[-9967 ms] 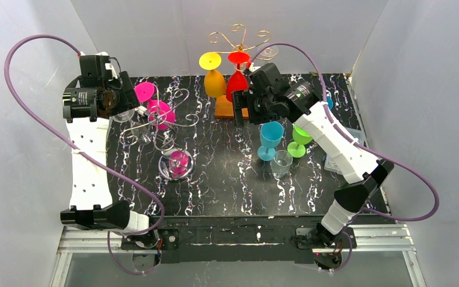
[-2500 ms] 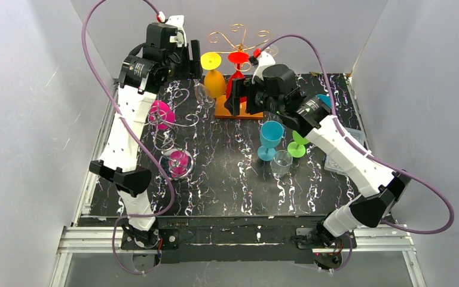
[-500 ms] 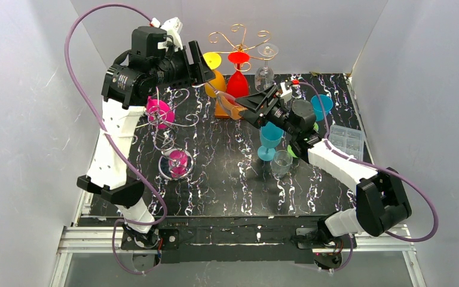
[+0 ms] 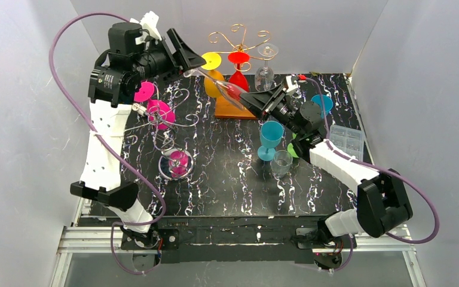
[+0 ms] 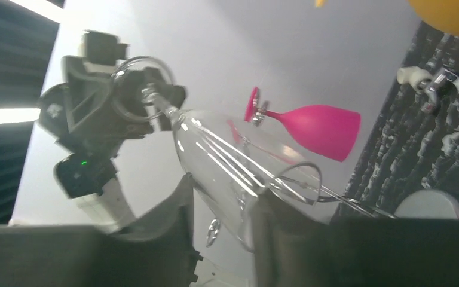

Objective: Take the wine glass off the wine glass rack
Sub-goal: Place the wine glass at the center of the board.

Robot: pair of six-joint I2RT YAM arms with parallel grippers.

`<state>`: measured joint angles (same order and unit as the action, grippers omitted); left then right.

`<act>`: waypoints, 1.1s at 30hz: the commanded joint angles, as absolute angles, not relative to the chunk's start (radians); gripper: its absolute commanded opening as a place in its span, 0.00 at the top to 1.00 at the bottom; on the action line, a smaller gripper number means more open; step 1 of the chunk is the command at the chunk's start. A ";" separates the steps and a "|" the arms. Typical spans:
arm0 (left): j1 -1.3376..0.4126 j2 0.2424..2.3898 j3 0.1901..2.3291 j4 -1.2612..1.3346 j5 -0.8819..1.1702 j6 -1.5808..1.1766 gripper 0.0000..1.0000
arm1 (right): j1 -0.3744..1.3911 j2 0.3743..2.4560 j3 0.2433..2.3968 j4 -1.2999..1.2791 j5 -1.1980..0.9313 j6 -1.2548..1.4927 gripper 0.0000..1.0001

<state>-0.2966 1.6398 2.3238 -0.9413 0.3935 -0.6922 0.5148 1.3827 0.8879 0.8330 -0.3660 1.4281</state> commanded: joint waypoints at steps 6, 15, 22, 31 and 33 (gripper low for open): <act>-0.288 1.553 2.215 -0.808 0.556 -0.802 0.74 | 0.520 1.289 0.973 0.927 -0.370 1.435 0.99; -0.281 1.546 2.192 -0.767 0.564 -0.824 0.57 | 0.520 1.255 1.015 0.845 -0.341 1.388 0.99; -0.281 1.545 2.210 -0.746 0.562 -0.815 0.21 | 0.519 1.217 1.072 0.646 -0.327 1.284 0.99; -0.282 1.551 2.235 -0.761 0.551 -0.796 0.02 | 0.520 1.176 1.163 0.419 -0.308 1.165 0.99; -0.282 1.542 2.229 -0.779 0.533 -0.775 0.02 | 0.520 1.165 1.187 0.386 -0.291 1.150 0.99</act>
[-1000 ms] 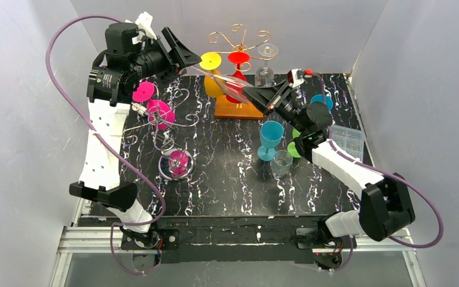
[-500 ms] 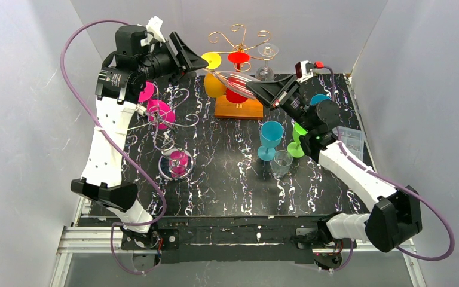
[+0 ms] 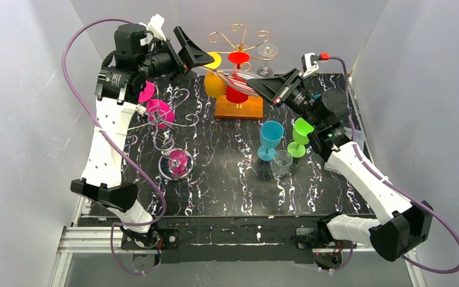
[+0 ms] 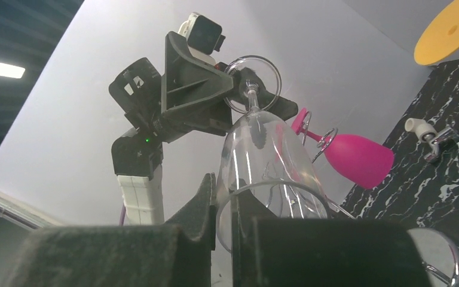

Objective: Take the wine glass off the wine glass rack
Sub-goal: Place the wine glass at the center of the board.

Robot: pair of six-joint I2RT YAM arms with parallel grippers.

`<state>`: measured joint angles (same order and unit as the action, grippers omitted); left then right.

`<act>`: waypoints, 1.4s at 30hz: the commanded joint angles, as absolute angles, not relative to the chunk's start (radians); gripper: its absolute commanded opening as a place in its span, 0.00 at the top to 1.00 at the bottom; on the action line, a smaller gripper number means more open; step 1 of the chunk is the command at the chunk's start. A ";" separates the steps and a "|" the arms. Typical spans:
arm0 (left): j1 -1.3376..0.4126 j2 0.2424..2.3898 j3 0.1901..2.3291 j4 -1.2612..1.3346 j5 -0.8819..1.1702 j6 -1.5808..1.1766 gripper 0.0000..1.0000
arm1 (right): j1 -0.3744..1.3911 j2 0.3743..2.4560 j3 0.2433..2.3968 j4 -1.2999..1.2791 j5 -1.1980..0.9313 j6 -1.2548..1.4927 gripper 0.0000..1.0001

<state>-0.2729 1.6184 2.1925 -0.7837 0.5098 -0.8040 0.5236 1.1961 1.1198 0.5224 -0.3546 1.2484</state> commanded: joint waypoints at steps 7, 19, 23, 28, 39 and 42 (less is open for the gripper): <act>-0.282 1.521 2.219 -0.795 0.487 -0.730 0.02 | 0.520 1.132 1.231 0.302 -0.240 1.107 0.99; -0.285 1.522 2.300 -0.847 0.476 -0.661 0.02 | 0.520 1.192 1.542 -0.242 -0.190 0.865 0.99; -0.289 1.507 2.299 -0.858 0.456 -0.636 0.02 | 0.520 1.224 1.651 -0.434 -0.195 0.802 0.99; -0.296 1.484 2.293 -0.897 0.421 -0.592 0.02 | 0.520 1.279 1.754 -0.665 -0.241 0.708 0.99; -0.297 1.388 2.205 -0.967 0.327 -0.515 0.02 | 0.575 1.376 1.794 -0.992 -0.254 0.558 0.99; -0.297 1.374 2.181 -0.982 0.308 -0.498 0.02 | 0.672 1.412 1.813 -1.064 -0.172 0.542 0.99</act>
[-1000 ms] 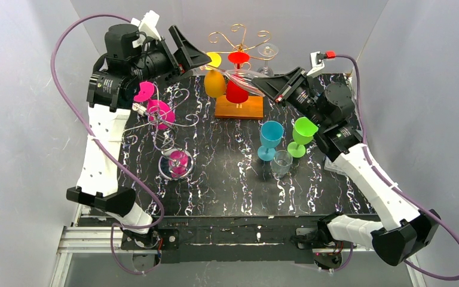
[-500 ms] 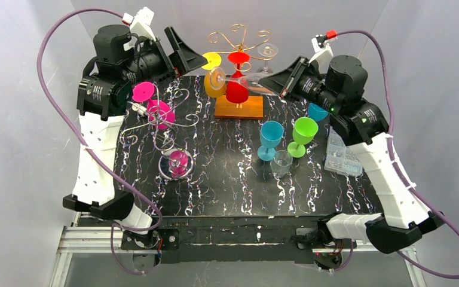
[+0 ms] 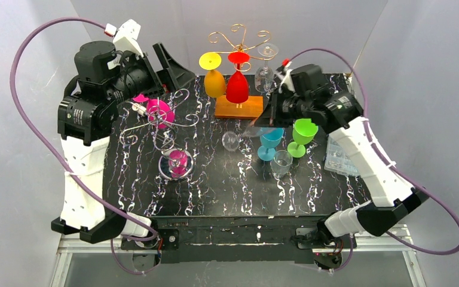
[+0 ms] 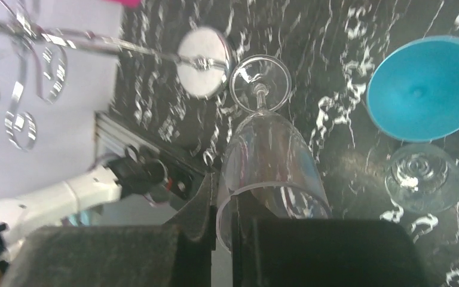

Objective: Take the wine glass off the wine glass rack
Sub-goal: Place the wine glass at the center of the board.

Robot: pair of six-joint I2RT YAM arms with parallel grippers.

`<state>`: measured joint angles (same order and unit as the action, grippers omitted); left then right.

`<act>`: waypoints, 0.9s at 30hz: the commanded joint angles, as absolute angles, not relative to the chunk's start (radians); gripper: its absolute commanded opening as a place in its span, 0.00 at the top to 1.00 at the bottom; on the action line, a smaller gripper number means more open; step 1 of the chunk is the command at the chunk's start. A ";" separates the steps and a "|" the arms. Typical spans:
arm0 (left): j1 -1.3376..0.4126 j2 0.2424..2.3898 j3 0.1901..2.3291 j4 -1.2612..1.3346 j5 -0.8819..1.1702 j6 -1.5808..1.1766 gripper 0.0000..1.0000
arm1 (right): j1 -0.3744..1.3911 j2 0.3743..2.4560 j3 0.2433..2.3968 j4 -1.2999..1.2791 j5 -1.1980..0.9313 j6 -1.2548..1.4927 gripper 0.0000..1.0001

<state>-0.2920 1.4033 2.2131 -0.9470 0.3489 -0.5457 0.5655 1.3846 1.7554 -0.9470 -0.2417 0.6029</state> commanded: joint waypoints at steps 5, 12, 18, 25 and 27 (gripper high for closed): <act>-0.297 1.351 2.141 -1.000 0.277 -0.472 0.02 | 0.796 1.463 1.810 -1.190 -0.037 0.526 0.99; -0.297 1.327 2.095 -1.001 0.243 -0.458 0.02 | 0.892 1.506 1.749 -1.260 0.156 0.507 0.99; -0.297 1.319 2.080 -1.010 0.224 -0.443 0.02 | 0.919 1.531 1.672 -1.226 0.262 0.482 0.99; -0.297 1.315 2.077 -1.024 0.208 -0.433 0.02 | 0.922 1.537 1.595 -1.146 0.261 0.475 0.99; -0.297 1.316 2.075 -1.024 0.206 -0.432 0.02 | 0.921 1.537 1.573 -1.126 0.247 0.474 0.99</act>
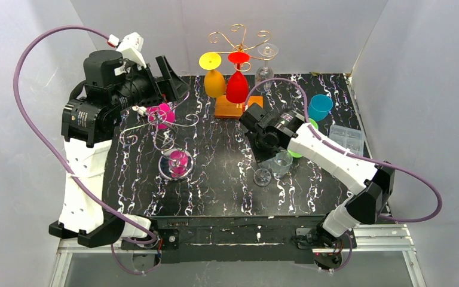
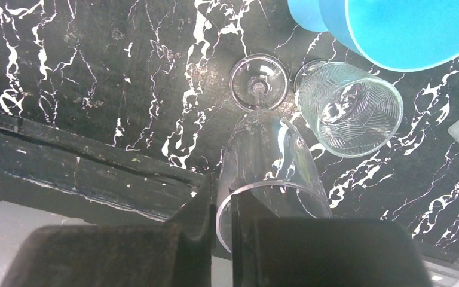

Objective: Take the wine glass off the wine glass rack
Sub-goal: Place the wine glass at the center of the board.

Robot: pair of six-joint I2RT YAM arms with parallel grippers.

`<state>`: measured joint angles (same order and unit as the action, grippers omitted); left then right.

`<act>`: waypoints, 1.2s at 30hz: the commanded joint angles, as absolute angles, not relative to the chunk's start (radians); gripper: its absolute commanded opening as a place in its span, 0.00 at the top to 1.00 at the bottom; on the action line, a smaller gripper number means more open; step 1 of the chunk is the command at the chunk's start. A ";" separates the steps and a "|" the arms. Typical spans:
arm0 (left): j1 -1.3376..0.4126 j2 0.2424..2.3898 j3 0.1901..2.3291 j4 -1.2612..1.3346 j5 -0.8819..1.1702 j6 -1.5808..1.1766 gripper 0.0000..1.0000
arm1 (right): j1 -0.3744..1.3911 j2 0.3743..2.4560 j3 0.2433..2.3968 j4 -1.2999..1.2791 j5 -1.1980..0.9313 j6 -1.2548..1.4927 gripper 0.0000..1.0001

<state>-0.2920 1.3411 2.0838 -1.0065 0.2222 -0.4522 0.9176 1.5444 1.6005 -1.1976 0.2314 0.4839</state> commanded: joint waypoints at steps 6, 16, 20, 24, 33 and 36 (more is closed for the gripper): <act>-0.297 1.319 2.065 -1.025 0.206 -0.430 0.02 | 0.922 1.525 1.531 -1.090 0.233 0.483 0.99; -0.297 1.323 2.045 -1.025 0.204 -0.422 0.02 | 0.922 1.499 1.538 -1.102 0.253 0.488 0.57; -0.297 1.326 2.038 -1.025 0.206 -0.416 0.02 | 0.922 1.496 1.583 -1.134 0.276 0.483 0.46; -0.296 1.332 2.039 -1.034 0.197 -0.403 0.02 | 0.922 1.490 1.631 -1.162 0.279 0.484 0.40; -0.296 1.334 2.028 -1.075 0.060 -0.353 0.02 | 0.922 1.475 1.691 -1.199 0.273 0.490 0.38; -0.297 1.340 2.035 -1.083 -0.015 -0.335 0.02 | 0.922 1.470 1.707 -1.214 0.274 0.492 0.36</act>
<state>-0.2920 1.3437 2.0350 -1.0557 0.1047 -0.3786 0.9176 1.5124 1.6501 -1.1770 0.2565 0.4828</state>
